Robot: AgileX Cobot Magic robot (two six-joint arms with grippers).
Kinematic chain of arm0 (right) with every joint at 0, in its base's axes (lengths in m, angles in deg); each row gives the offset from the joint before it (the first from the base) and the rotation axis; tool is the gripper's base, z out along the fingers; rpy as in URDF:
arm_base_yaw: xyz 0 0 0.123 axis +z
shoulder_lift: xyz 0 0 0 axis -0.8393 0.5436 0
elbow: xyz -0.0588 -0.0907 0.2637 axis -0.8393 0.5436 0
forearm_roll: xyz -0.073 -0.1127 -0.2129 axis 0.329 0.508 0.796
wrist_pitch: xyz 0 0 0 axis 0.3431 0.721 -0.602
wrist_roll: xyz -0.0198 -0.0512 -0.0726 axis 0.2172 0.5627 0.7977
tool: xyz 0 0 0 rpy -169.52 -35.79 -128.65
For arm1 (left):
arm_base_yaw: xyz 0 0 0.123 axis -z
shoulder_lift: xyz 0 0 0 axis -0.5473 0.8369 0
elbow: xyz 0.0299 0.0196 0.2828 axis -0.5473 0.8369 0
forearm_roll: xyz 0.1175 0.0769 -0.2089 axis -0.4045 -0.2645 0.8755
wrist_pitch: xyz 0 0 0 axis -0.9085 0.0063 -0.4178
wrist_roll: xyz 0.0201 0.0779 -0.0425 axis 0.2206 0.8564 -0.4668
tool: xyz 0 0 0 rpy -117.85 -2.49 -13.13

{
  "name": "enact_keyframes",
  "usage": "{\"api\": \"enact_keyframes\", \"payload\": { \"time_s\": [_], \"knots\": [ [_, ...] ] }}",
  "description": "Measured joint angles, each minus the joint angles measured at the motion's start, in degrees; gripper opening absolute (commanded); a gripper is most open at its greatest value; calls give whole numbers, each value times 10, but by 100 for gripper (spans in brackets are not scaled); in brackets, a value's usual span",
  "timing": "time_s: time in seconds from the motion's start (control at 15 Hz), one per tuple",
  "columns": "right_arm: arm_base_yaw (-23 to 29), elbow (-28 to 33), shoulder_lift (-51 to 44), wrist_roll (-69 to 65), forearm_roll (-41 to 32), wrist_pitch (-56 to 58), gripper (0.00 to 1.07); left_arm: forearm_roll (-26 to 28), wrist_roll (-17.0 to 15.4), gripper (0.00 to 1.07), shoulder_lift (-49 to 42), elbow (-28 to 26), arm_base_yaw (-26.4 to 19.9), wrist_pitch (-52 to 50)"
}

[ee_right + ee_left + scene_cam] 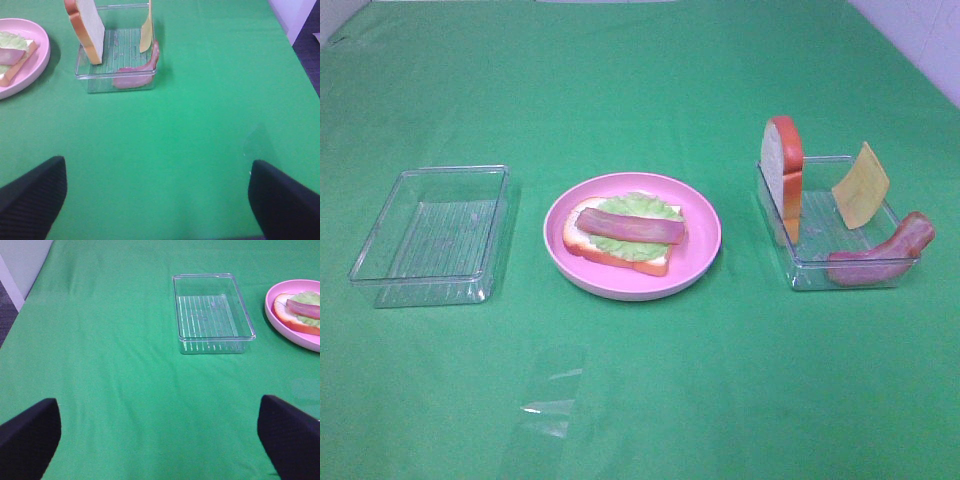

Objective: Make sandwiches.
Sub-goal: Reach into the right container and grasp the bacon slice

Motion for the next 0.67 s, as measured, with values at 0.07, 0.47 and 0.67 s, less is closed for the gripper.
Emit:
{"api": "enact_keyframes", "payload": {
  "time_s": [0.07, 0.47, 0.67],
  "knots": [
    [0, -5, 32, 0, 3, -26, 96, 0, 0, 100, 0, 0, 0, 0],
    [0, -38, 242, -1, 15, -146, 96, 0, 0, 100, 0, 0, 0, 0],
    [0, -78, 341, -13, 15, -160, 96, 0, 0, 100, 0, 0, 0, 0]
  ]
}}
